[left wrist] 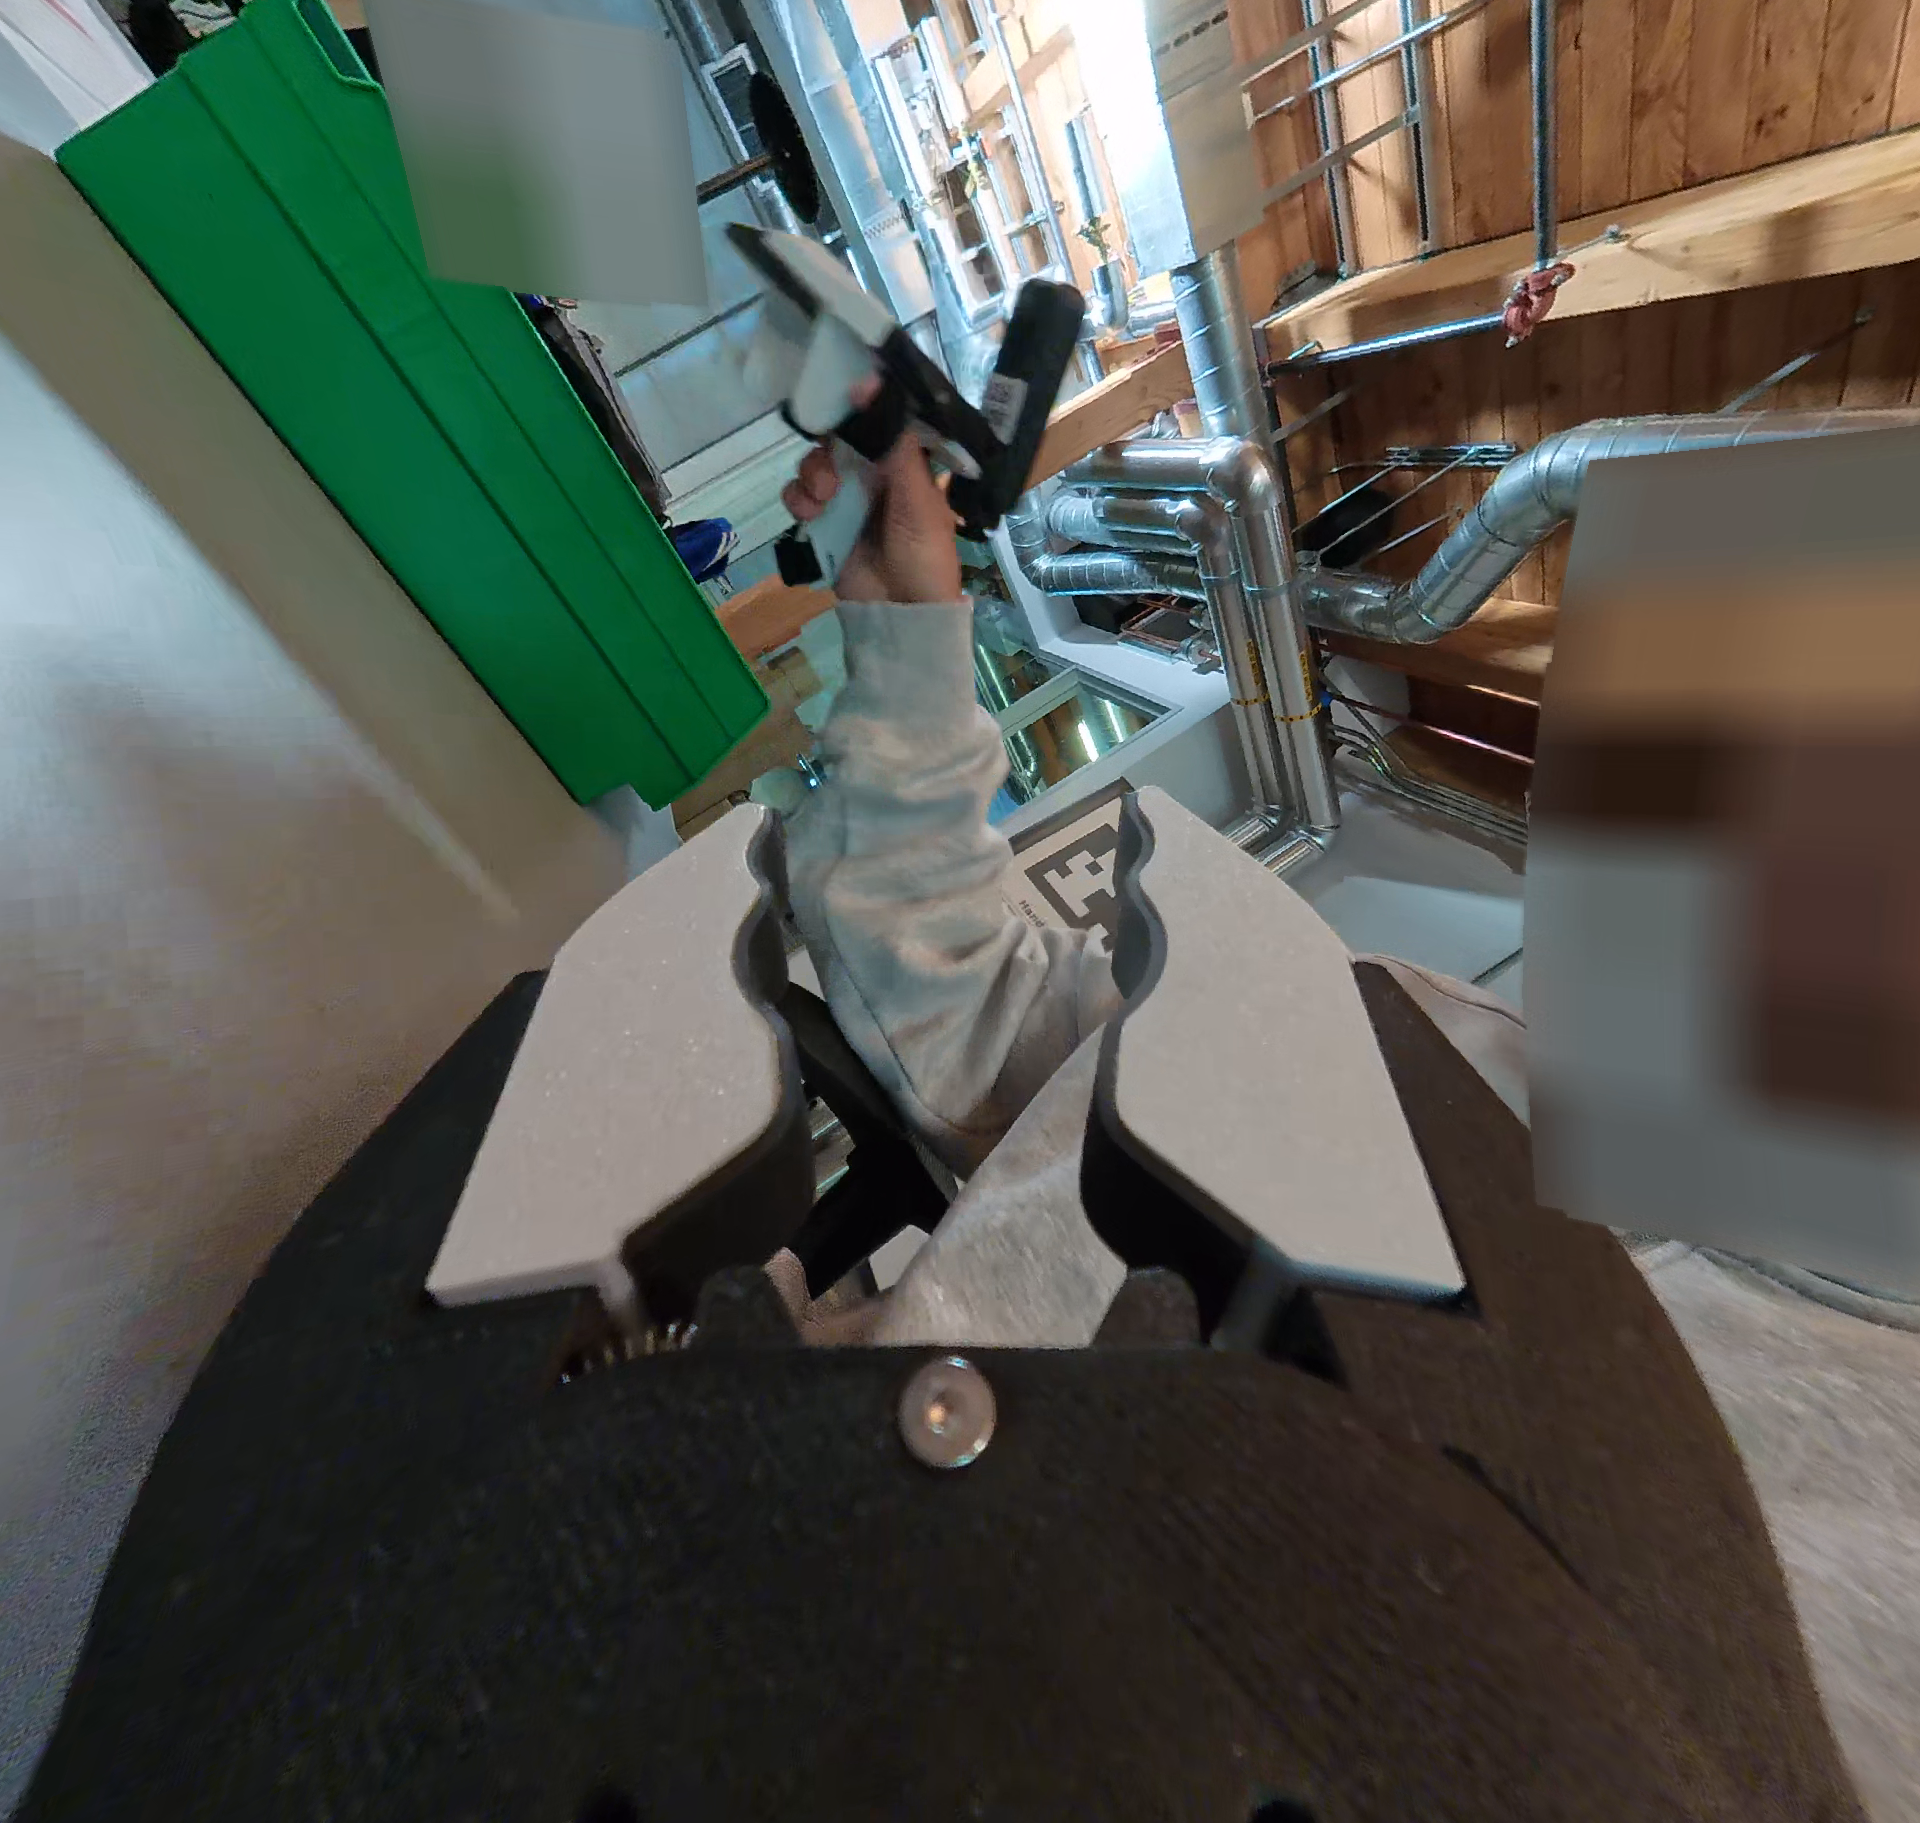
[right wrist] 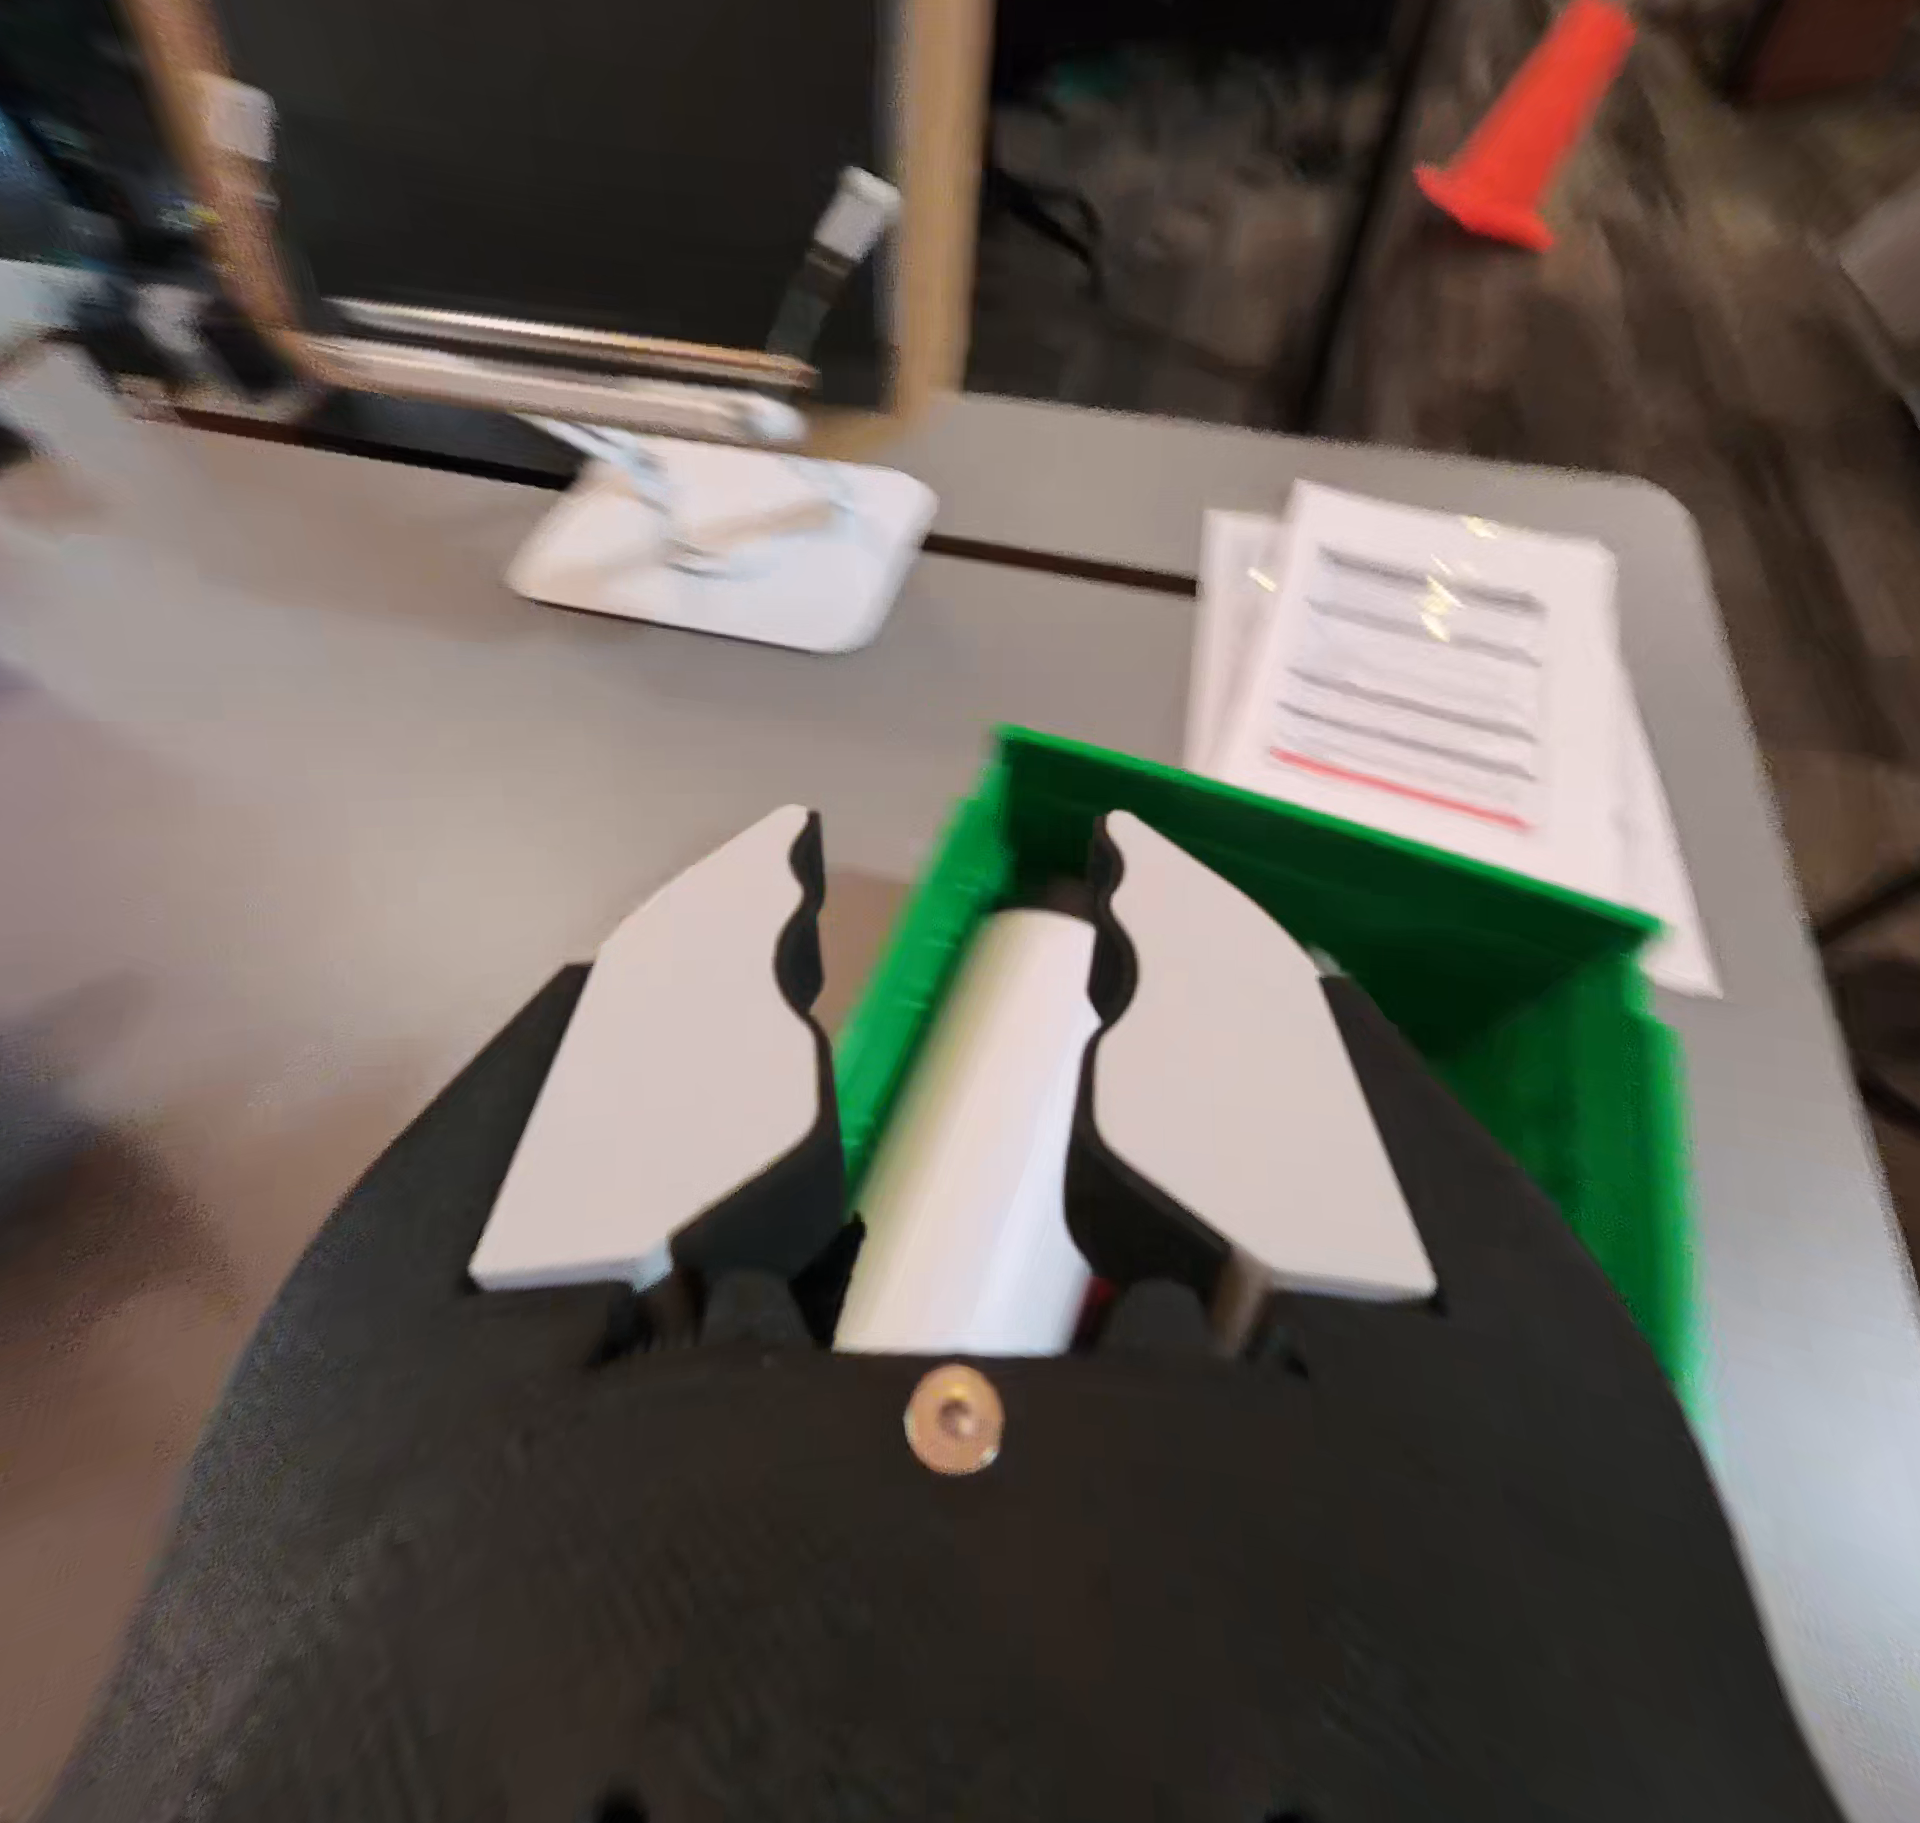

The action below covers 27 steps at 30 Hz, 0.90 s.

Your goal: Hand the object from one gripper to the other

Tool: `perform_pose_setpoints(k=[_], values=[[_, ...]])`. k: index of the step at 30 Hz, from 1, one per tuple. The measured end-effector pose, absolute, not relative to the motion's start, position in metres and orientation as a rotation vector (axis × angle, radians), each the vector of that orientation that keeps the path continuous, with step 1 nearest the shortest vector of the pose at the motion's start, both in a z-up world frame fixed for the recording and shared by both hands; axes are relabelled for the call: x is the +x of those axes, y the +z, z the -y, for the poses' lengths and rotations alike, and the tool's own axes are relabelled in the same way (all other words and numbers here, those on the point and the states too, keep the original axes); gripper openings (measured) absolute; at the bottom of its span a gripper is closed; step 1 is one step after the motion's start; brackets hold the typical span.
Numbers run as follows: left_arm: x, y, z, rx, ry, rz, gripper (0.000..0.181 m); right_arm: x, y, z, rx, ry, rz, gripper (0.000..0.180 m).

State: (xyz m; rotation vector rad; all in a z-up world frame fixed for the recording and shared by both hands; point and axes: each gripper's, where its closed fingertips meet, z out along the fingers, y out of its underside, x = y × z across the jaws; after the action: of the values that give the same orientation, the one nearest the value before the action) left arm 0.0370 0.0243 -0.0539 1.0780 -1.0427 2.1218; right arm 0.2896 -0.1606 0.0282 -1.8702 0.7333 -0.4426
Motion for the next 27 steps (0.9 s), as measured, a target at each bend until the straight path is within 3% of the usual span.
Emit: perform_pose_setpoints(k=[4,8,15,22,27], values=[[0.041,-0.052,-0.02,1.07,2.124,1.053,0.062,0.193,0.038,0.082,-1.78,-0.314,-0.414,0.043],[0.043,-0.051,-0.017,1.081,2.131,1.133,0.061,0.102,0.027,0.034,-1.479,-0.227,-0.21,0.015],[0.05,-0.056,-0.035,1.178,2.181,1.226,0.056,0.064,-0.054,0.004,-1.679,-0.252,-0.191,0.017],[0.052,-0.027,-0.082,1.301,2.295,1.415,0.022,0.058,-0.076,-0.01,-1.685,0.118,-0.315,0.019],[0.04,0.027,-0.155,1.484,2.445,1.572,0.015,0.058,-0.07,-0.007,-1.586,0.345,-0.434,0.024]])
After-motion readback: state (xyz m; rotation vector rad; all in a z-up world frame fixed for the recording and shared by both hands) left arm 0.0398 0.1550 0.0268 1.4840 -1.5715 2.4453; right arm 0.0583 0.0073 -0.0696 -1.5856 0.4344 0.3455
